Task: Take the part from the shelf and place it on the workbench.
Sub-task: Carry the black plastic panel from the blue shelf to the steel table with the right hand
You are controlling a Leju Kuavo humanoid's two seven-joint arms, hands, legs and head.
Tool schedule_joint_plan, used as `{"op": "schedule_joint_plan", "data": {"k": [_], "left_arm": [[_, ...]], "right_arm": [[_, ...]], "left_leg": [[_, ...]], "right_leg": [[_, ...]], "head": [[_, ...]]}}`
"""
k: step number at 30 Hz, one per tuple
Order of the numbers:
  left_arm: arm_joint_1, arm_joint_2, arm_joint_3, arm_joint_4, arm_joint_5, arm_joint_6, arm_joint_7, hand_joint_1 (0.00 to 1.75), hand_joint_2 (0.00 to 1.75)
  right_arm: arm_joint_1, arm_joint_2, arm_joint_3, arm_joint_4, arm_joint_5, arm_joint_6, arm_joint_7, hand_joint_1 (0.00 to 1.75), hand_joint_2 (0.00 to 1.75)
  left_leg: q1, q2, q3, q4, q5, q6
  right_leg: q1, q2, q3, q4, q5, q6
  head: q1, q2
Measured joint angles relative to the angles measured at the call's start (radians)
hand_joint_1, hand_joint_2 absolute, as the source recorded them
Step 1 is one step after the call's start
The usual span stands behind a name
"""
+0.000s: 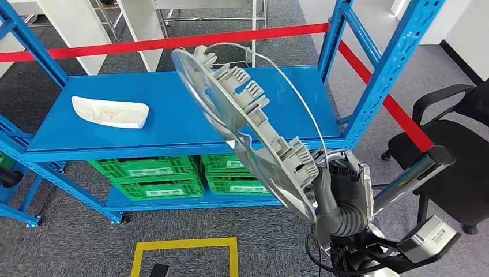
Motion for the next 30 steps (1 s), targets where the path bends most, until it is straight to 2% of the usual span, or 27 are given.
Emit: {"op": "schedule_joint_plan", "data": {"k": [2, 3, 4, 5, 6, 8, 9, 10, 12, 14, 15, 16, 18, 19, 20, 21, 22, 24, 25, 28, 29, 30], "left_arm": [[0.000, 0.000, 0.000, 0.000, 0.000, 0.000, 0.000, 0.00, 1.75], [0.000, 0.000, 0.000, 0.000, 0.000, 0.000, 0.000, 0.00, 1.75], [0.000, 0.000, 0.000, 0.000, 0.000, 0.000, 0.000, 0.00, 1.75], [0.000, 0.000, 0.000, 0.000, 0.000, 0.000, 0.000, 0.00, 1.75], [0.000, 0.000, 0.000, 0.000, 0.000, 0.000, 0.000, 0.00, 1.75], [0.000, 0.000, 0.000, 0.000, 0.000, 0.000, 0.000, 0.00, 1.75], [-0.001, 0.000, 0.000, 0.000, 0.000, 0.000, 0.000, 0.00, 1.75], [-0.001, 0.001, 0.000, 0.000, 0.000, 0.000, 0.000, 0.00, 1.75], [-0.002, 0.001, 0.000, 0.000, 0.000, 0.000, 0.000, 0.00, 1.75], [-0.003, 0.000, 0.000, 0.000, 0.000, 0.000, 0.000, 0.00, 1.75], [-0.004, 0.000, 0.000, 0.000, 0.000, 0.000, 0.000, 0.00, 1.75], [-0.004, 0.000, 0.000, 0.000, 0.000, 0.000, 0.000, 0.00, 1.75], [-0.003, -0.001, 0.000, 0.000, 0.001, -0.001, 0.000, 0.00, 1.75], [-0.003, -0.002, -0.001, 0.000, 0.001, -0.001, 0.000, 0.00, 1.75], [-0.002, -0.002, -0.001, 0.000, 0.001, -0.001, 0.000, 0.00, 1.75], [-0.002, -0.002, -0.001, 0.000, 0.001, -0.001, 0.000, 0.00, 1.75], [-0.002, -0.002, -0.001, 0.000, 0.001, -0.001, 0.000, 0.00, 1.75], [-0.003, -0.002, 0.000, 0.000, 0.001, -0.001, 0.000, 0.00, 1.75], [-0.004, -0.003, 0.000, 0.000, 0.001, -0.001, 0.000, 0.00, 1.75], [-0.002, -0.003, -0.001, 0.000, 0.001, -0.001, 0.000, 0.00, 1.75], [-0.002, -0.002, -0.001, 0.000, 0.001, 0.000, 0.000, 0.00, 1.75], [-0.002, -0.002, -0.001, 0.000, 0.001, 0.000, 0.000, 0.00, 1.75]], "right_arm": [[0.000, 0.000, 0.000, 0.000, 0.000, 0.000, 0.000, 1.75, 1.75], [0.000, 0.000, 0.000, 0.000, 0.000, 0.000, 0.000, 1.75, 1.75], [0.000, 0.000, 0.000, 0.000, 0.000, 0.000, 0.001, 1.75, 1.75], [0.000, 0.000, 0.000, 0.001, 0.000, 0.000, 0.001, 1.75, 1.75], [0.001, 0.000, 0.001, 0.001, 0.000, 0.000, 0.001, 1.75, 1.75], [0.000, 0.000, 0.001, 0.000, 0.000, 0.000, 0.001, 1.75, 1.75], [0.000, 0.000, 0.001, 0.000, 0.000, 0.000, 0.001, 1.75, 1.75], [0.000, 0.000, 0.001, 0.000, 0.000, 0.000, 0.001, 1.75, 1.75], [0.000, 0.001, 0.000, 0.000, 0.000, 0.000, 0.001, 1.75, 1.75], [0.000, 0.001, 0.000, 0.000, 0.000, 0.000, 0.001, 1.75, 1.75], [0.000, 0.000, 0.000, 0.000, 0.000, 0.000, 0.001, 1.75, 1.75], [0.000, 0.000, 0.000, 0.000, 0.000, 0.000, 0.001, 1.75, 1.75], [0.001, 0.001, 0.000, 0.000, 0.000, 0.000, 0.001, 1.75, 1.75], [0.001, 0.001, 0.000, 0.001, 0.000, 0.000, 0.001, 1.75, 1.75], [0.001, 0.001, 0.000, 0.001, 0.000, 0.000, 0.001, 1.75, 1.75], [0.001, 0.001, 0.000, 0.001, 0.000, 0.000, 0.001, 1.75, 1.75], [0.000, 0.001, 0.000, 0.001, 0.000, 0.000, 0.001, 1.75, 1.75], [0.000, 0.001, 0.001, 0.000, 0.000, 0.001, 0.001, 1.75, 1.75], [0.000, 0.001, 0.001, 0.000, 0.000, 0.001, 0.001, 1.75, 1.75], [0.000, 0.000, 0.002, 0.000, 0.000, 0.001, 0.002, 1.75, 1.75], [0.000, 0.000, 0.002, 0.000, 0.000, 0.001, 0.002, 1.75, 1.75], [0.000, 0.000, 0.003, 0.000, 0.000, 0.001, 0.002, 1.75, 1.75]], "left_leg": [[0.004, 0.000, -0.035, 0.115, -0.076, -0.009], [0.005, 0.000, -0.049, 0.167, -0.100, -0.011], [0.005, 0.000, -0.051, 0.193, -0.105, -0.012], [0.005, 0.000, -0.037, 0.183, -0.091, -0.011], [0.005, 0.000, -0.006, 0.137, -0.062, -0.007], [0.002, 0.000, 0.074, 0.002, -0.010, 0.005], [-0.001, 0.000, 0.101, -0.049, 0.002, 0.011], [-0.005, -0.001, 0.113, -0.077, 0.005, 0.017], [-0.009, 0.000, 0.112, -0.093, 0.011, 0.027], [-0.006, 0.003, 0.106, -0.108, 0.026, 0.037], [-0.003, 0.005, 0.101, -0.115, 0.034, 0.042], [-0.002, 0.007, 0.093, -0.115, 0.040, 0.045], [-0.003, 0.007, 0.075, -0.108, 0.048, 0.050], [-0.003, 0.007, 0.065, -0.102, 0.050, 0.049], [-0.002, 0.007, 0.056, -0.096, 0.052, 0.049], [-0.001, 0.007, 0.047, -0.088, 0.053, 0.048], [0.000, 0.007, 0.040, -0.078, 0.053, 0.045], [-0.002, 0.006, 0.022, -0.059, 0.053, 0.036], [-0.004, 0.005, 0.013, -0.052, 0.055, 0.030], [-0.003, 0.003, -0.002, -0.046, 0.063, 0.012], [-0.002, 0.002, -0.006, -0.037, 0.052, 0.006], [-0.001, 0.000, -0.014, -0.014, 0.030, 0.001]], "right_leg": [[0.001, -0.002, -0.010, 0.000, 0.008, -0.007], [0.002, -0.003, -0.015, 0.001, 0.012, -0.008], [0.003, -0.003, -0.021, 0.002, 0.016, -0.009], [0.004, -0.003, -0.026, 0.003, 0.020, -0.008], [0.005, -0.003, -0.030, 0.004, 0.023, -0.007], [0.007, -0.002, -0.035, 0.006, 0.028, -0.002], [0.007, -0.001, -0.037, 0.005, 0.033, 0.003], [0.006, -0.001, -0.040, 0.004, 0.038, 0.010], [0.003, -0.001, -0.044, -0.001, 0.050, 0.025], [0.003, -0.001, -0.053, 0.006, 0.038, 0.037], [0.003, -0.001, -0.064, 0.034, 0.012, 0.041], [0.002, -0.001, -0.083, 0.083, -0.026, 0.044], [0.001, -0.001, -0.125, 0.210, -0.096, 0.048], [0.001, -0.001, -0.133, 0.249, -0.109, 0.050], [0.001, -0.001, -0.124, 0.251, -0.103, 0.051], [0.000, -0.001, -0.097, 0.215, -0.080, 0.052], [0.000, -0.001, -0.058, 0.152, -0.053, 0.051], [0.002, 0.000, -0.001, 0.044, -0.025, 0.044], [0.003, 0.001, 0.008, 0.020, -0.023, 0.038], [0.005, 0.003, -0.006, 0.017, -0.017, 0.016], [0.003, 0.001, -0.009, 0.015, -0.011, 0.009], [0.001, -0.001, -0.012, 0.013, -0.005, 0.002]], "head": [[-0.005, 0.000], [-0.005, 0.000], [-0.005, 0.000], [-0.005, 0.000], [-0.005, 0.000], [-0.005, 0.000], [-0.005, 0.000], [-0.005, 0.000], [-0.005, 0.000], [-0.003, 0.000], [-0.002, 0.000], [0.000, 0.000], [0.002, 0.000], [0.003, 0.000], [0.003, 0.000], [0.004, 0.000], [0.004, 0.000], [0.004, 0.000], [0.003, 0.000], [0.002, 0.000], [0.001, 0.000], [-0.002, 0.000]]}}
